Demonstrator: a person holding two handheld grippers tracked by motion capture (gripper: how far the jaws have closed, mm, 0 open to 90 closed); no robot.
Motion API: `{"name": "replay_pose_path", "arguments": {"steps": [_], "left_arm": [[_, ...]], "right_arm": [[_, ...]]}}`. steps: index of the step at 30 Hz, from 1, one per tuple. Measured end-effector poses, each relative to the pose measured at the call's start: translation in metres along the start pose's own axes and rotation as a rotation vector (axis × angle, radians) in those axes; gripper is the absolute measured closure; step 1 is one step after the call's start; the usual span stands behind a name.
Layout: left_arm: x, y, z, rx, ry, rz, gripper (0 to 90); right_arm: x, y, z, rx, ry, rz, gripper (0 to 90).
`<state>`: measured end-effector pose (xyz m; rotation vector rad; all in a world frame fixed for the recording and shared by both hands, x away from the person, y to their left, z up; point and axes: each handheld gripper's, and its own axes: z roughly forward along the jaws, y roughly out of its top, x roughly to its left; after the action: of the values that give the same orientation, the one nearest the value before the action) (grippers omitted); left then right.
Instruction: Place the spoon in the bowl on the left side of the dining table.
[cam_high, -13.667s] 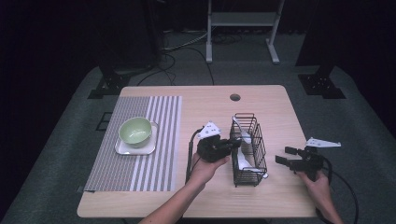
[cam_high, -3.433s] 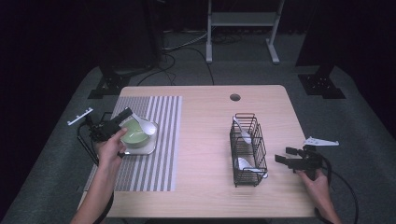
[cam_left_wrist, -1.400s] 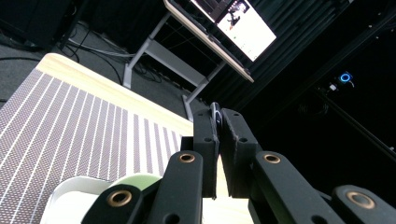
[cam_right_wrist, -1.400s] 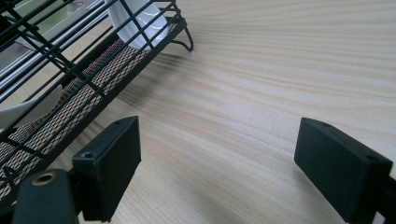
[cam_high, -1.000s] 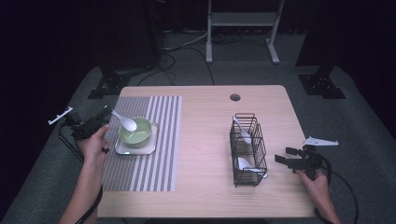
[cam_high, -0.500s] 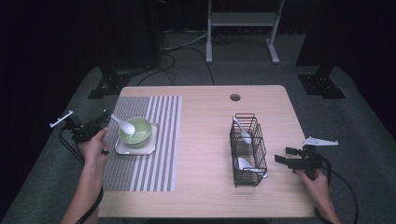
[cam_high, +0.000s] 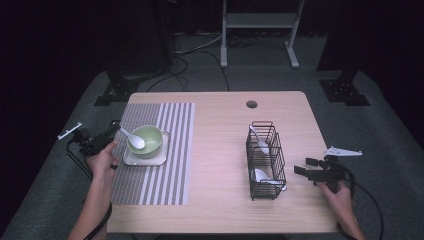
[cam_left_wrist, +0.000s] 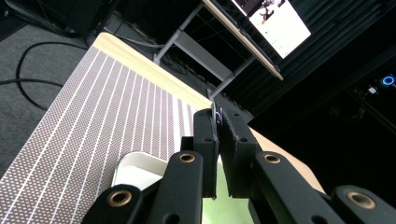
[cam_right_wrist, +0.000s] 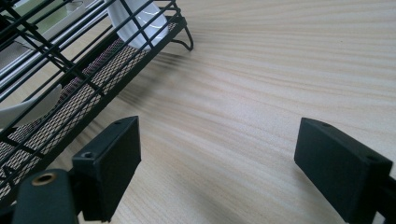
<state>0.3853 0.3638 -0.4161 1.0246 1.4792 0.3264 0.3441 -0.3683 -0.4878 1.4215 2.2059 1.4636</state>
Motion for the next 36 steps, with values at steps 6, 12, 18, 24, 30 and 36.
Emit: {"name": "replay_pose_path", "arguments": {"steps": [6, 12, 18, 24, 30, 36], "left_arm": [[0.005, -0.006, 0.002, 0.010, 0.008, -0.009, 85.0], [0.008, -0.009, 0.003, 0.025, 0.004, -0.012, 84.9], [0.013, -0.011, 0.002, 0.018, 0.006, -0.024, 84.5], [0.018, -0.013, 0.003, 0.030, 0.025, -0.023, 82.8], [0.018, -0.017, 0.004, 0.044, 0.027, -0.019, 81.2], [0.021, -0.022, 0.006, 0.061, 0.029, -0.016, 78.7]], "right_arm": [[0.000, 0.000, 0.000, 0.000, 0.000, 0.000, 13.5], [0.000, 0.000, 0.000, 0.000, 0.001, 0.000, 13.5], [-0.001, 0.000, 0.000, -0.003, 0.003, 0.000, 13.5], [0.000, 0.000, 0.000, 0.000, 0.006, -0.004, 13.5], [0.000, 0.000, 0.000, 0.000, 0.006, -0.006, 13.5], [0.000, 0.000, 0.000, -0.001, 0.007, -0.007, 13.5]]}}
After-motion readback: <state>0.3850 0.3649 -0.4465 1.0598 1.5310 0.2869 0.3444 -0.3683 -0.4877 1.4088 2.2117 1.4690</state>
